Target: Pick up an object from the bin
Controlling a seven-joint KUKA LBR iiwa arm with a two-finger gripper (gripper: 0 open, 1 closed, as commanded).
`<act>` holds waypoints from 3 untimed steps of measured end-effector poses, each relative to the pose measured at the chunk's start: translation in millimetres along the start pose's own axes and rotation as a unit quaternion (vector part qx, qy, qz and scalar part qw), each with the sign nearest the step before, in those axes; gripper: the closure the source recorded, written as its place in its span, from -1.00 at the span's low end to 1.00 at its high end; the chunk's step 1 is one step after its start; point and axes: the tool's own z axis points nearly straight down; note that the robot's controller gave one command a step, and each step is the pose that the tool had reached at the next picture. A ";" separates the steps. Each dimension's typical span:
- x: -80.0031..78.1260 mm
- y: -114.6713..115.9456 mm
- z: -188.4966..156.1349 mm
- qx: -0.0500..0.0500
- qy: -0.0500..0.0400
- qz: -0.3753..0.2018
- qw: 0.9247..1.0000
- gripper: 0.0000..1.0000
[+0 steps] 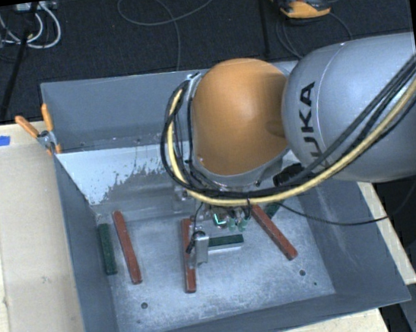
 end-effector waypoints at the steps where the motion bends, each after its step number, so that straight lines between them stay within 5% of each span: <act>1: -15.2 -10.4 169.0 0.000 0.000 -0.190 0.982 -1.00; 2: -20.2 -46.9 135.6 0.001 -0.005 -0.274 0.962 -1.00; 3: -33.9 -18.5 133.8 0.000 -0.005 -0.301 0.954 -1.00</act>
Offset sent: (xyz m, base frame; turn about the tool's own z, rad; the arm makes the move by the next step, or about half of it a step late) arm 0.0156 -0.0109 -0.1659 -0.3814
